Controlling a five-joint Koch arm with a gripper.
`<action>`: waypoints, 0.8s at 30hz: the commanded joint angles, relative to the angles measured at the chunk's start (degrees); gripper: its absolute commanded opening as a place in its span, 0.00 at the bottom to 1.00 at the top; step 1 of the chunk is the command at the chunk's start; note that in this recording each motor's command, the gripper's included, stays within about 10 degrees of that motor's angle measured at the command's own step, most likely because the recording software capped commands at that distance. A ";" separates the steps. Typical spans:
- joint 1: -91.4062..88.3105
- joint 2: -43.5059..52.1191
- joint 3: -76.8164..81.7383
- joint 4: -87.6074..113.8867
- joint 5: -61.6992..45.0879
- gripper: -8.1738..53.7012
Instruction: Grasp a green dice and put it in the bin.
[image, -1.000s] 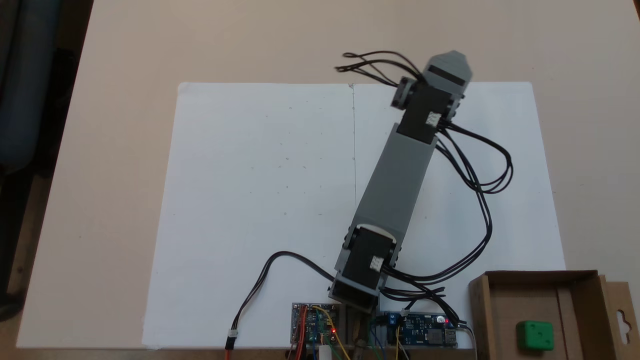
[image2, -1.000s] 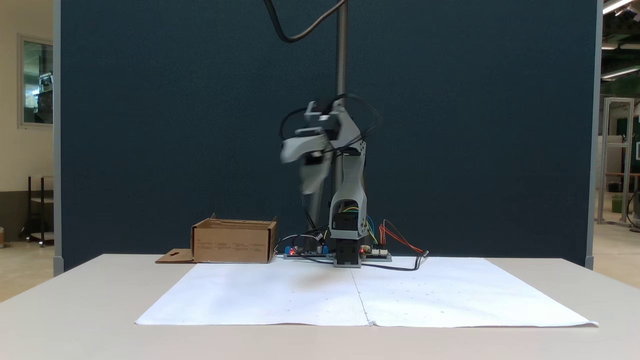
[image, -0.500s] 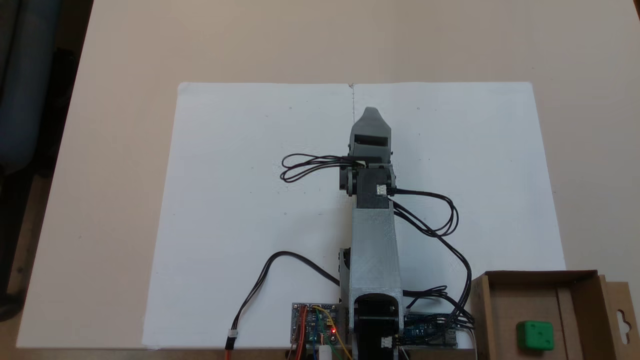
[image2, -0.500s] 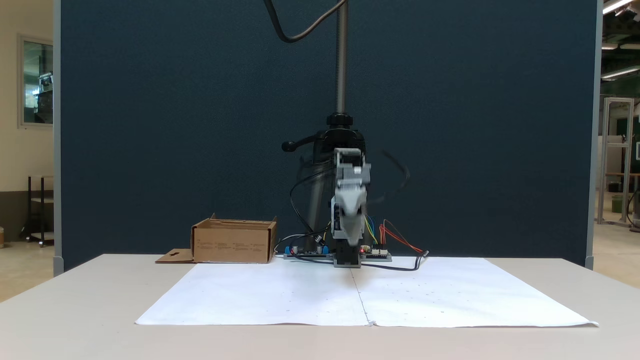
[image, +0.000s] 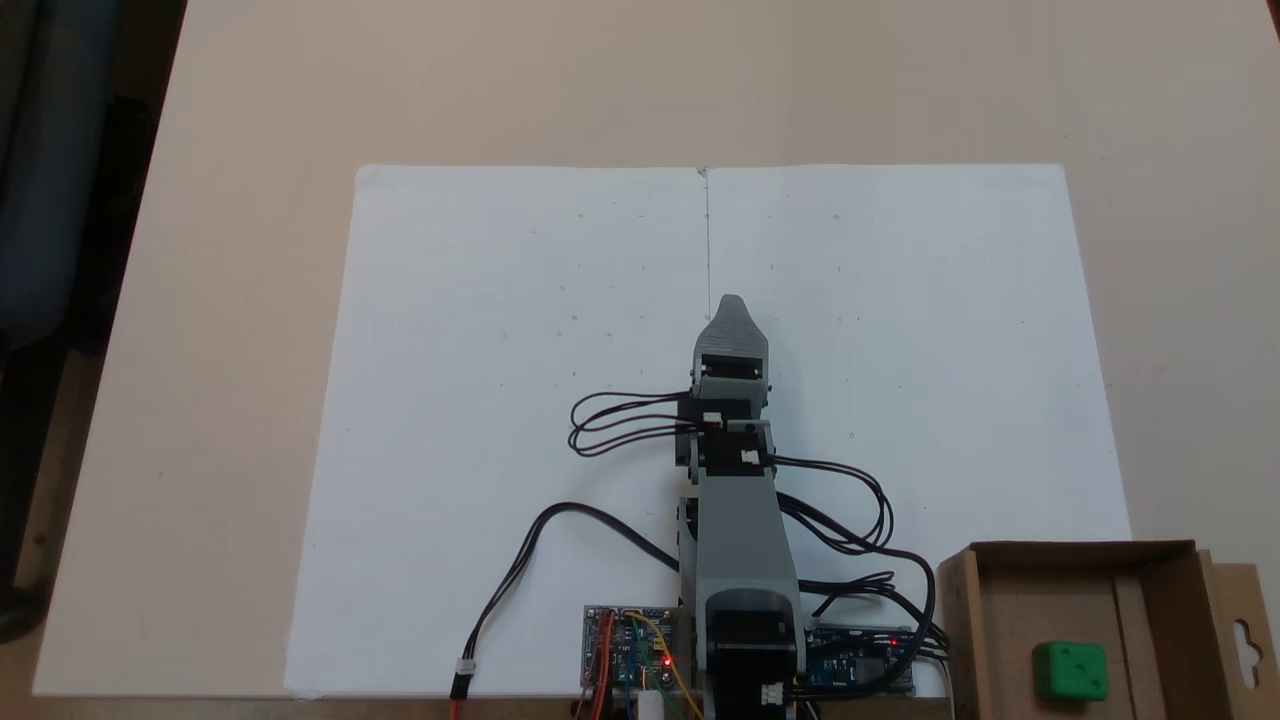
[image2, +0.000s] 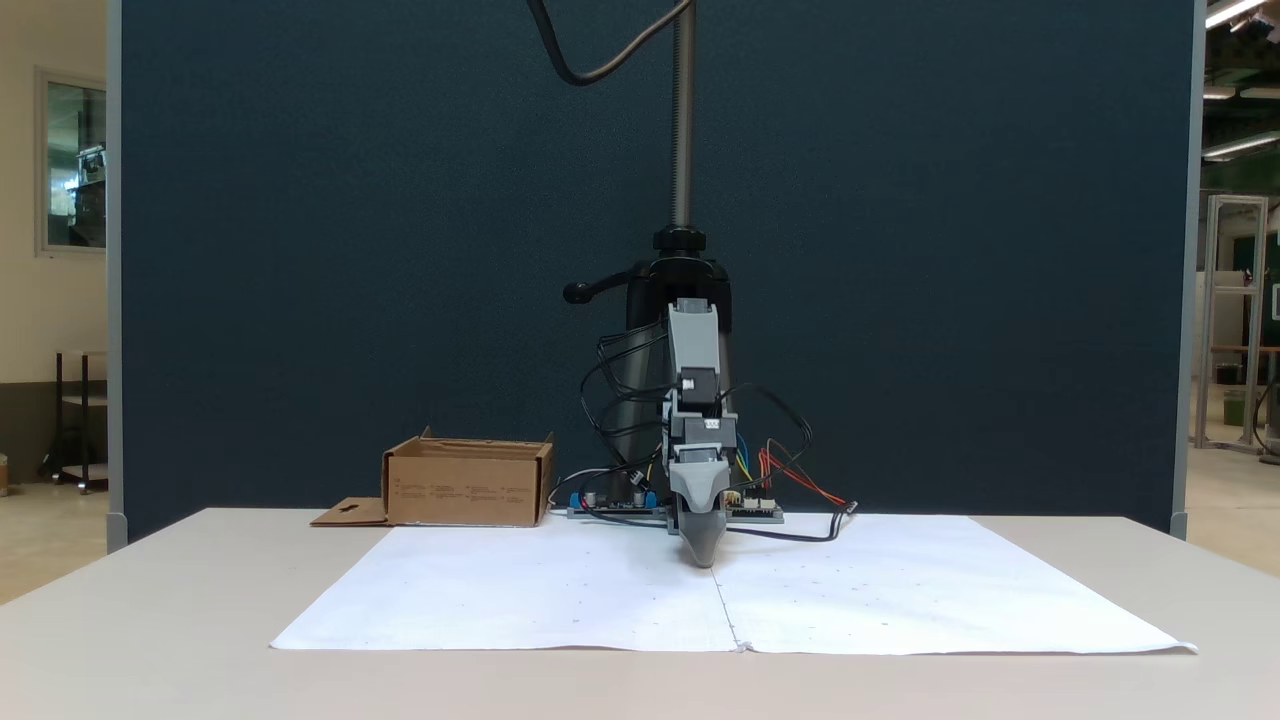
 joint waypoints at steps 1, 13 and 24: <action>-0.79 6.50 2.46 -9.21 -3.16 0.84; 0.00 6.42 9.76 -31.53 -4.22 0.85; -0.88 6.50 9.76 -43.13 -3.78 0.85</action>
